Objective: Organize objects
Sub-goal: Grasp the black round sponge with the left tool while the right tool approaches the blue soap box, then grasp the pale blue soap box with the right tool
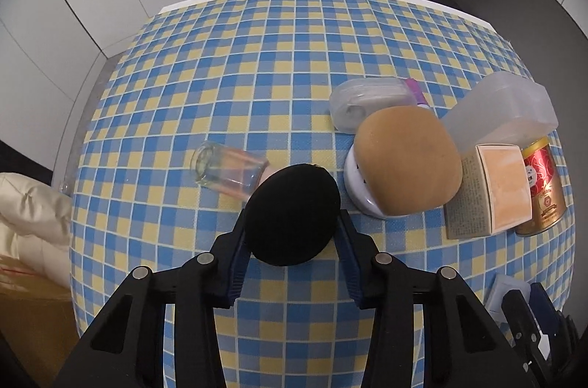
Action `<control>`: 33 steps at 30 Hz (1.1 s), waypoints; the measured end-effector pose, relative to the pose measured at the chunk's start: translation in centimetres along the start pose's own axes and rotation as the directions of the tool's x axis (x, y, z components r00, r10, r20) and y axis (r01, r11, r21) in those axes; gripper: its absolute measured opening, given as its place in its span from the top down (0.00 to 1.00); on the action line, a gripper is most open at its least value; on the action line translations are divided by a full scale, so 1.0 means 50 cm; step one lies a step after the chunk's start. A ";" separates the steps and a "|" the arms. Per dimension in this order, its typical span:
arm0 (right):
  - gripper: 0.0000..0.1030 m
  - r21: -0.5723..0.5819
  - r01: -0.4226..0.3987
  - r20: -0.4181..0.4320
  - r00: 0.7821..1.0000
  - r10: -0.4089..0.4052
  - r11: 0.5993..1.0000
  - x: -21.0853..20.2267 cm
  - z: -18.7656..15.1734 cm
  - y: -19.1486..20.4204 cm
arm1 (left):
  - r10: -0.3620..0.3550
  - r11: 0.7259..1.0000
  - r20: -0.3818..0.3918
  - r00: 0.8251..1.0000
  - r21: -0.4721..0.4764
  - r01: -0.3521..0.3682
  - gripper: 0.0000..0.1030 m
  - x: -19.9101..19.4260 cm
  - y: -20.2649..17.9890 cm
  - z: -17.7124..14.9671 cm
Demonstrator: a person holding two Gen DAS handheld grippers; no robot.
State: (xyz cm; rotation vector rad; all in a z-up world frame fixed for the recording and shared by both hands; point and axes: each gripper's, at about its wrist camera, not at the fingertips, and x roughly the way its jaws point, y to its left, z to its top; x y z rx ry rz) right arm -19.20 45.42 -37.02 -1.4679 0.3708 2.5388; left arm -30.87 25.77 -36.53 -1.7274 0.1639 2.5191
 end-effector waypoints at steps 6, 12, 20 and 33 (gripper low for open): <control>0.27 0.014 -0.007 -0.030 1.000 0.008 1.000 0.017 -0.004 -0.002 | 0.006 1.000 0.007 1.000 -0.022 -0.005 0.58 -0.031 0.011 -0.012; 0.32 -0.038 0.013 -0.019 1.000 -0.014 0.999 0.022 -0.010 0.023 | 0.001 0.999 -0.014 1.000 -0.052 -0.002 0.58 -0.064 0.046 -0.059; 0.40 -0.075 0.024 -0.014 1.000 -0.025 0.997 0.006 -0.018 0.032 | 0.006 0.996 -0.063 0.998 -0.086 -0.011 0.58 -0.071 0.085 -0.123; 0.40 -0.130 0.021 -0.004 1.000 -0.022 0.991 -0.041 0.016 0.066 | 0.031 0.996 -0.025 0.999 -0.077 -0.033 0.58 -0.135 0.103 -0.113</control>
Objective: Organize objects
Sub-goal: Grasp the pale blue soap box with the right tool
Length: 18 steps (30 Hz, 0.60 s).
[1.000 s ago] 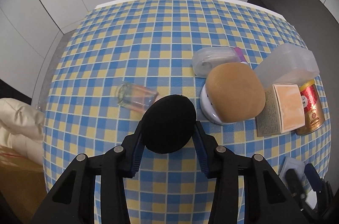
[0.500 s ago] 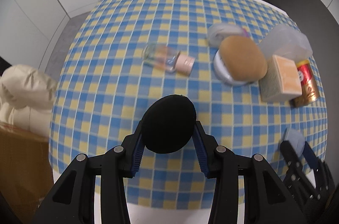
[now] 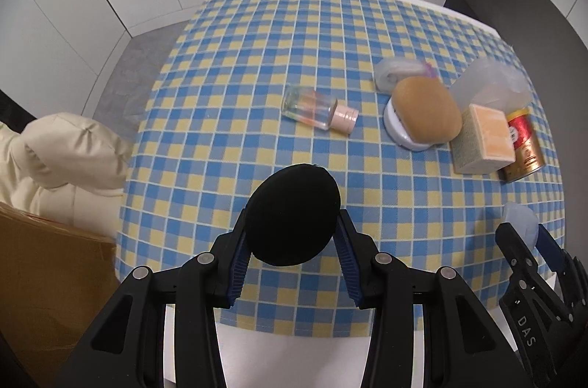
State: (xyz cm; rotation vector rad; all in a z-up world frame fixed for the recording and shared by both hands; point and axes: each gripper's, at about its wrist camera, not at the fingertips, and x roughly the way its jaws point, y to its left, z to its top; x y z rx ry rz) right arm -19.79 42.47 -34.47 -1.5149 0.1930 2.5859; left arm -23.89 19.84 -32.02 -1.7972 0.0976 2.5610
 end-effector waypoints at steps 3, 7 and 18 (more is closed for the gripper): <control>0.40 -0.007 -0.002 -0.003 1.000 0.002 1.000 -0.016 0.011 0.001 | -0.008 1.000 0.021 1.000 0.005 0.008 0.58 -0.027 -0.001 0.013; 0.40 -0.015 0.000 0.005 1.000 0.000 1.000 -0.031 0.044 -0.009 | -0.017 1.000 0.052 0.999 0.019 0.016 0.58 -0.058 -0.014 0.033; 0.40 -0.045 0.003 0.068 0.998 0.000 0.999 -0.152 0.127 -0.006 | -0.053 0.998 0.082 0.995 0.021 0.051 0.58 -0.170 -0.017 0.078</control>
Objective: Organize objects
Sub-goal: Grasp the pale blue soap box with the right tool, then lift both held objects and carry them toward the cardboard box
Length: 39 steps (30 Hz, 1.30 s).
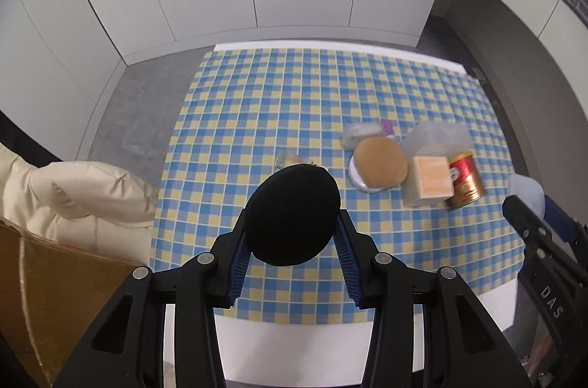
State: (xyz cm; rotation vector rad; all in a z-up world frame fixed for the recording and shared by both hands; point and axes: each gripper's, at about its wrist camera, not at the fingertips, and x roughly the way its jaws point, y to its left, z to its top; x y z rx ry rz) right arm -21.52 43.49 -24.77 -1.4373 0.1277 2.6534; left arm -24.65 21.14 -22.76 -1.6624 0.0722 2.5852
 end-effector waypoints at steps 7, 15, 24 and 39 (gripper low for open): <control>0.40 -0.020 0.022 0.059 0.998 -0.021 1.000 -0.098 0.074 -0.009 | -0.010 1.000 0.066 0.998 0.001 0.010 0.58 -0.115 0.004 0.056; 0.40 -0.048 0.023 0.099 0.995 -0.018 0.999 -0.210 0.162 -0.001 | 0.009 1.000 0.124 0.992 0.006 -0.010 0.58 -0.238 0.004 0.120; 0.40 -0.071 0.023 0.161 0.987 -0.011 0.997 -0.341 0.231 0.009 | 0.025 0.999 0.167 0.986 0.017 -0.029 0.58 -0.340 -0.005 0.153; 0.40 -0.118 0.013 0.205 0.979 0.012 0.993 -0.434 0.231 0.046 | 0.019 1.000 0.184 0.983 -0.009 -0.018 0.58 -0.404 -0.005 0.133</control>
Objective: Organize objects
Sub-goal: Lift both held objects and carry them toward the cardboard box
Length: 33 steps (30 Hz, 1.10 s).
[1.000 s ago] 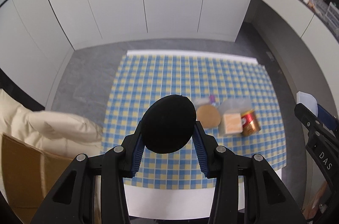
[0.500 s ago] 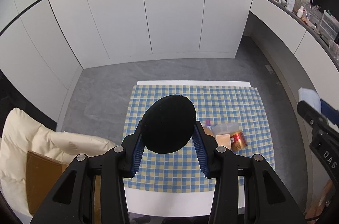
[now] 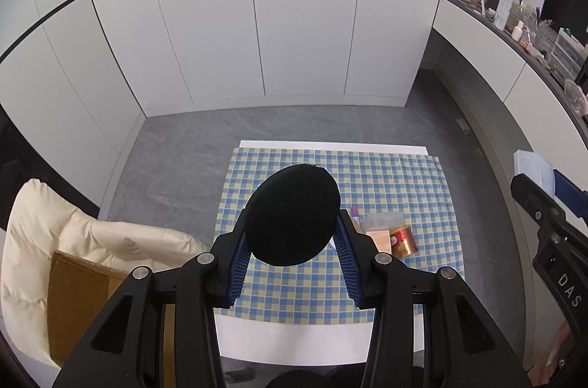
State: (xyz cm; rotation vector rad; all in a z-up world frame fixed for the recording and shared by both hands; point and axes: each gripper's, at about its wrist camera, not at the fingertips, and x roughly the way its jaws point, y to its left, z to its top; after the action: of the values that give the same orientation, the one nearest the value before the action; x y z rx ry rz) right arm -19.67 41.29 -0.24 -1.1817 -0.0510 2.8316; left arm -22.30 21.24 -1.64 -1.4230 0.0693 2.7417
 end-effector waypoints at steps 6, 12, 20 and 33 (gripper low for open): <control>0.40 0.014 -0.001 0.004 1.000 0.001 1.000 -0.018 -0.011 -0.006 | 0.001 1.000 0.008 1.000 0.007 -0.001 0.58 -0.018 -0.002 -0.014; 0.40 0.020 -0.007 -0.010 1.000 0.007 1.000 -0.032 -0.029 -0.005 | 0.001 1.000 0.005 1.000 0.010 -0.001 0.58 -0.039 0.001 -0.038; 0.40 0.015 -0.002 -0.015 1.000 0.002 1.000 -0.068 -0.061 -0.005 | 0.004 1.000 0.028 1.000 0.009 -0.004 0.58 -0.082 0.011 -0.082; 0.40 -0.028 -0.005 0.001 1.000 0.005 1.000 -0.168 -0.174 0.044 | -0.013 1.000 0.057 0.998 -0.018 0.014 0.57 -0.165 0.048 -0.210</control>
State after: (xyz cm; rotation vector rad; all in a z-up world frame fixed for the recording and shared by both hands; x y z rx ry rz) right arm -7.71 38.44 -0.54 -1.1868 -0.0884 2.8453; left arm -9.14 17.99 -0.91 -1.3440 0.0326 2.7767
